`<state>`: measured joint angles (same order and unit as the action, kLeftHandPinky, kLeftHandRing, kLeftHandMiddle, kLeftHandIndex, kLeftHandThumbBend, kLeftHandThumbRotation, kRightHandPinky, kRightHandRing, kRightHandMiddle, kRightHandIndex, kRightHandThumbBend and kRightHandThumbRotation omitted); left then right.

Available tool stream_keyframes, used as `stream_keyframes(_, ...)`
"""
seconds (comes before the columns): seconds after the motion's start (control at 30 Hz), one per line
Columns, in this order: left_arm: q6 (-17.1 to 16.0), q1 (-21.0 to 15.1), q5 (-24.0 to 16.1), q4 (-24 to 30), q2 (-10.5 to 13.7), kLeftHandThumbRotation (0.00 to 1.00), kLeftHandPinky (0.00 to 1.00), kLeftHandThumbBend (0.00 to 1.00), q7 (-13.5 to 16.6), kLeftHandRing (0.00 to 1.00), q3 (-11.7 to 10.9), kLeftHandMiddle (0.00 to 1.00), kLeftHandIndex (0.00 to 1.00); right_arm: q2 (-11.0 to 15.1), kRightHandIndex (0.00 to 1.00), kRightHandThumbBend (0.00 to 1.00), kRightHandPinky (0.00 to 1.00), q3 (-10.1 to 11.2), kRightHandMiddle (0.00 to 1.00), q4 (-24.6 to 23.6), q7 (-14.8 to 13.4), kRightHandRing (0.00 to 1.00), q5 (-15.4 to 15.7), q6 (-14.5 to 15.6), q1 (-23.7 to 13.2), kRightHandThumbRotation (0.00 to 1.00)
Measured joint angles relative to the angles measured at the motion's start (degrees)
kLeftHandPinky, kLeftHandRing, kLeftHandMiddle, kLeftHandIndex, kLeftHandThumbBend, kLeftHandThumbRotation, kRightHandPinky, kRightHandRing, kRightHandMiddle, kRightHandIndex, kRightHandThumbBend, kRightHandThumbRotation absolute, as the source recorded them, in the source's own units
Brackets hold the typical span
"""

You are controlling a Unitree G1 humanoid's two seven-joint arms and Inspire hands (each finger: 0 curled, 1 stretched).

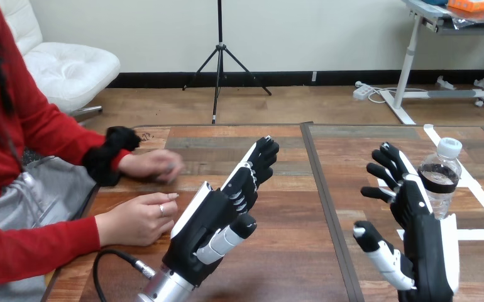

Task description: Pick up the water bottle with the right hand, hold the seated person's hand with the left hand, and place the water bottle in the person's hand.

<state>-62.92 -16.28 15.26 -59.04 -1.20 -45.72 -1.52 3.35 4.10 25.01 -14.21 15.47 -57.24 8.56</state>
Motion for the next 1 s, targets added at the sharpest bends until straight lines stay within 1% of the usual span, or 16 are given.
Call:
stream_keyframes(0.27, 0.2, -0.3, 0.1, 0.0, 0.5, 0.84, 1.00, 1.00, -1.1, 1.00, -0.6, 1.00, 1.00, -0.8, 0.89, 1.00, 0.67, -0.3, 0.88, 0.6, -0.6, 0.83, 0.3, 0.2, -1.6, 0.80)
stream_keyframes(0.43, 0.3, -0.6, 0.1, 0.0, 0.6, 0.85, 1.00, 1.00, -1.2, 1.00, -1.1, 1.00, 1.00, -0.9, 0.89, 1.00, 0.68, -0.8, 0.88, 0.8, -0.6, 0.84, 0.2, 0.2, -2.5, 0.79)
stream_keyframes(0.67, 0.6, -0.8, 0.0, 0.0, 0.5, 0.83, 0.99, 1.00, -1.2, 1.00, -1.5, 1.00, 1.00, -0.9, 0.89, 1.00, 0.70, -1.3, 0.89, 0.9, -0.6, 0.84, 0.2, 0.2, -2.9, 0.80)
stream_keyframes(1.0, 0.6, -0.8, -0.2, 0.0, 0.5, 0.83, 0.99, 1.00, -1.1, 1.00, -1.6, 1.00, 1.00, -0.7, 0.90, 1.00, 0.70, -1.3, 0.88, 1.6, -0.7, 0.84, 0.3, 0.2, -3.1, 0.80)
